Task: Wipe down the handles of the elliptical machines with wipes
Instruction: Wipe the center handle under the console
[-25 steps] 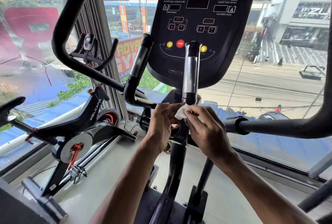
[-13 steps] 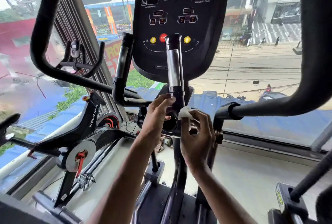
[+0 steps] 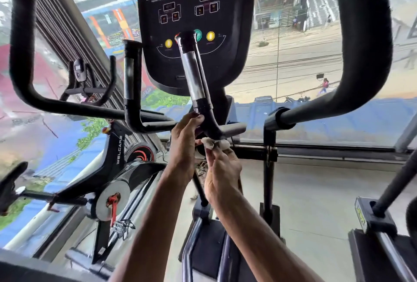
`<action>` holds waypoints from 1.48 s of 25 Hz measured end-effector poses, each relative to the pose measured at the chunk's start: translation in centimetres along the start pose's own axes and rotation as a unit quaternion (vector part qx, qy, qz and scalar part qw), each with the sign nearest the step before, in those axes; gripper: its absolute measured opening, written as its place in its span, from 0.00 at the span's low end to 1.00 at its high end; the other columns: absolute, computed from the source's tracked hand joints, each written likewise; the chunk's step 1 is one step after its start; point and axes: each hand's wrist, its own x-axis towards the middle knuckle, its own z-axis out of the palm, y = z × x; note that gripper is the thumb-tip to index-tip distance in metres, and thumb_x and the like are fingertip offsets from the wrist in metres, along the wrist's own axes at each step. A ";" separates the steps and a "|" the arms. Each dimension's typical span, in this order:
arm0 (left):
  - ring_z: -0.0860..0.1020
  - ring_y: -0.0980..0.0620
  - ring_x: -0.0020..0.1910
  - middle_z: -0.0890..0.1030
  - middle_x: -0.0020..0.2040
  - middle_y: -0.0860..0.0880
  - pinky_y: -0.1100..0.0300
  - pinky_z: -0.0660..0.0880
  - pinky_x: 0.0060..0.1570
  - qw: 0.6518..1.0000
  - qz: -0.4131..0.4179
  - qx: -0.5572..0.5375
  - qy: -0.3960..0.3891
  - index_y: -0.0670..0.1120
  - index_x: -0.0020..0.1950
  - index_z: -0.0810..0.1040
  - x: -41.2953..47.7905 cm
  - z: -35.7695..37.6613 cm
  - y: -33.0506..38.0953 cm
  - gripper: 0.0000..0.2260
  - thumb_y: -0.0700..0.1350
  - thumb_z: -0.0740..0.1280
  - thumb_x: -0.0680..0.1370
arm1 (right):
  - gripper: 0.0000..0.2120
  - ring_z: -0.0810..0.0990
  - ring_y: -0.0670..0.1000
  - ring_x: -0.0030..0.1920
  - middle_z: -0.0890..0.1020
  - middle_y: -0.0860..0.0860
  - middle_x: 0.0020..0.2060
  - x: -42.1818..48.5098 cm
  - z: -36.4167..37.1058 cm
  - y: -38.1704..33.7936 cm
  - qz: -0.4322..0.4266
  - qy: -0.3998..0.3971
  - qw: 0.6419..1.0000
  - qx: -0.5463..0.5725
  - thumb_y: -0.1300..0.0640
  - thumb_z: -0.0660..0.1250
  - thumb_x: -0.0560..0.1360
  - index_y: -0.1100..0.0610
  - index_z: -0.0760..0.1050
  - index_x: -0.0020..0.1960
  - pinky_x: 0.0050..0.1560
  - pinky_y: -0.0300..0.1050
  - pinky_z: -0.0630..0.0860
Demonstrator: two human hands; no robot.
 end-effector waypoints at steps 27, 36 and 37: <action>0.75 0.52 0.43 0.80 0.42 0.49 0.54 0.70 0.46 0.993 0.051 0.049 0.093 0.48 0.48 0.81 -0.4 1.8 -1.0 0.07 0.49 0.69 0.75 | 0.08 0.87 0.48 0.50 0.88 0.50 0.44 5.0 -2.9 0.1 -0.173 0.045 0.965 -0.193 0.45 0.73 0.79 0.48 0.82 0.44 0.57 0.48 0.82; 0.71 0.53 0.43 0.77 0.42 0.49 0.53 0.68 0.46 0.990 0.049 0.068 0.113 0.43 0.51 0.80 -0.6 2.1 -1.0 0.13 0.51 0.68 0.74 | 0.09 0.87 0.48 0.49 0.88 0.46 0.39 9.3 -3.2 -0.6 -0.151 0.104 0.969 -0.168 0.46 0.76 0.77 0.49 0.82 0.42 0.61 0.51 0.81; 0.70 0.52 0.43 0.76 0.42 0.49 0.53 0.67 0.45 0.990 0.048 0.072 0.115 0.42 0.51 0.80 -0.5 2.1 -1.0 0.13 0.51 0.68 0.74 | 0.10 0.88 0.50 0.49 0.88 0.47 0.38 10.3 -3.2 -0.8 -0.145 0.116 0.969 -0.161 0.47 0.76 0.77 0.50 0.82 0.41 0.62 0.53 0.81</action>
